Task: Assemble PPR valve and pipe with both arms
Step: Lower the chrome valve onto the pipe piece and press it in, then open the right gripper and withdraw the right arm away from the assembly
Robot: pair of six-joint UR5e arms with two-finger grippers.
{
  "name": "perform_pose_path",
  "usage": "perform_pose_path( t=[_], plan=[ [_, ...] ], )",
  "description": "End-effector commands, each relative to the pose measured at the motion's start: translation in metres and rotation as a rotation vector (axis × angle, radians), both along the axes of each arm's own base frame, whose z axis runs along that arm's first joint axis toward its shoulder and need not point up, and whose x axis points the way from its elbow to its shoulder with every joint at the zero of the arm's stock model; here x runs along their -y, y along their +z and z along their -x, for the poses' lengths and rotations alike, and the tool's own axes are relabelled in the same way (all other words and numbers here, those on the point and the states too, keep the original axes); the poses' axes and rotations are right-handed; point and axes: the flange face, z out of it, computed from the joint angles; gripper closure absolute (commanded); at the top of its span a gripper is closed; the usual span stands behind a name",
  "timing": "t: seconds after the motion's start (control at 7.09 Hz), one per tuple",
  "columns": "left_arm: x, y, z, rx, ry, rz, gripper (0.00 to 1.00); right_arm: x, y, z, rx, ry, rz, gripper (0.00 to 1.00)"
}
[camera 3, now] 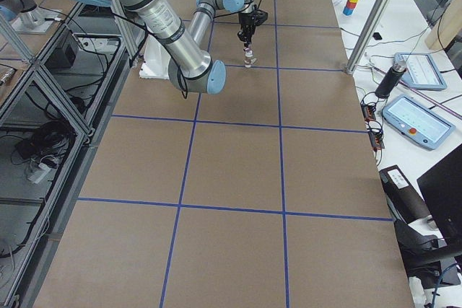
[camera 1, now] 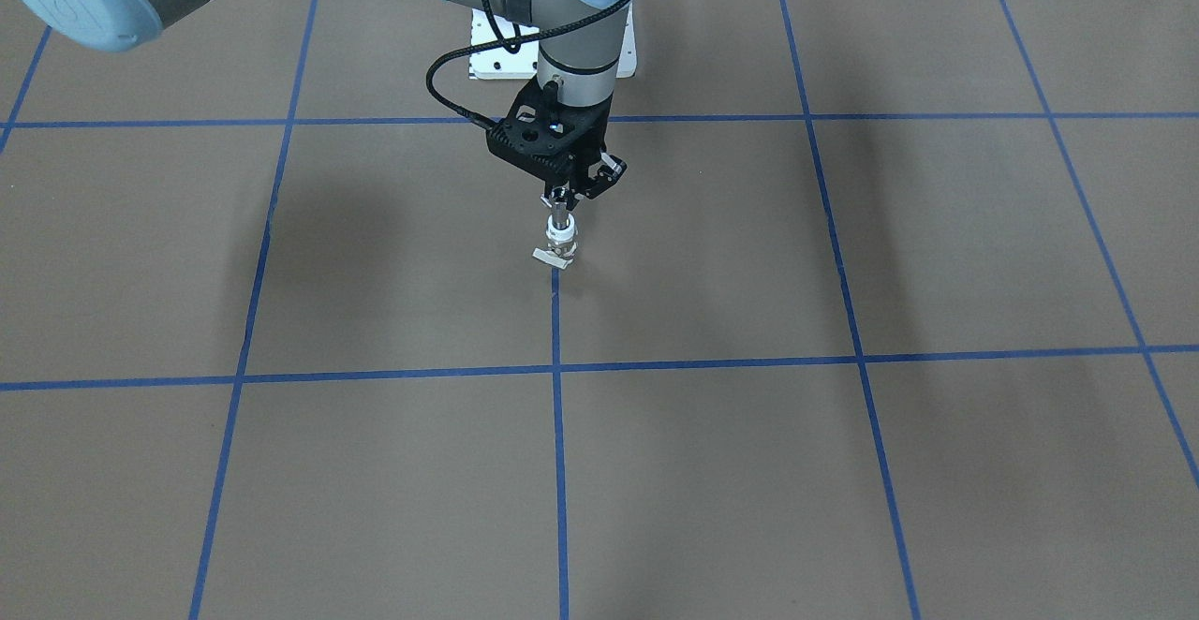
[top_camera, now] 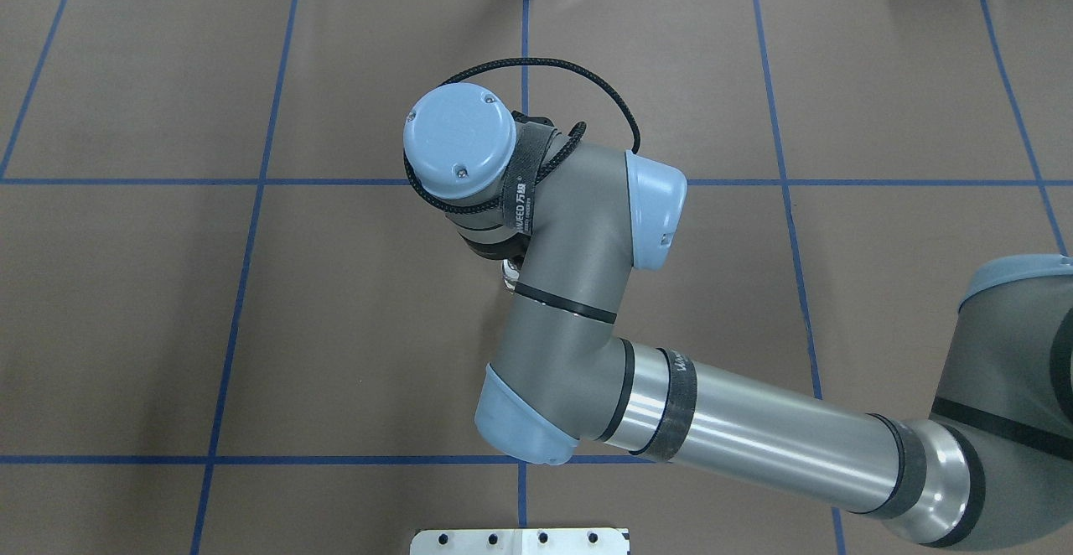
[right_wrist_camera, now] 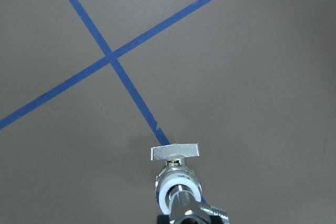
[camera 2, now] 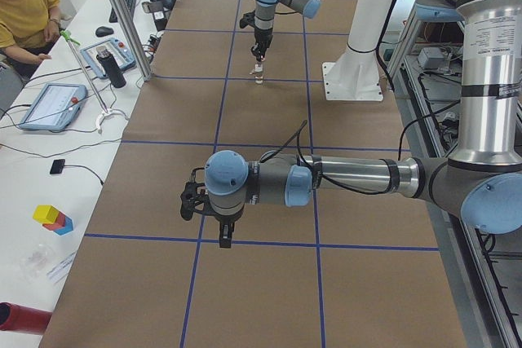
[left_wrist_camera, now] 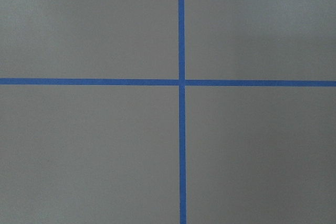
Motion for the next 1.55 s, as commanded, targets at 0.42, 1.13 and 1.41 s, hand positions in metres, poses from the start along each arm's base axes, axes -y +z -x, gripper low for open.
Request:
perform_pose_path(
  t=[0.42,1.13,1.41],
  plan=[
    [-0.001,0.001,0.0,0.0,-0.001,0.002,0.0,0.026,-0.017,-0.043,0.037,-0.076,-0.105,0.0],
    [0.005,-0.012,0.004,0.155,0.004,-0.053,0.0,0.195,0.17,-0.325,-0.003,-0.397,-0.276,0.0],
    [0.002,-0.017,-0.01,0.224,0.074,-0.102,0.0,0.204,0.273,-0.449,-0.034,-0.517,-0.343,0.0]
  ],
)
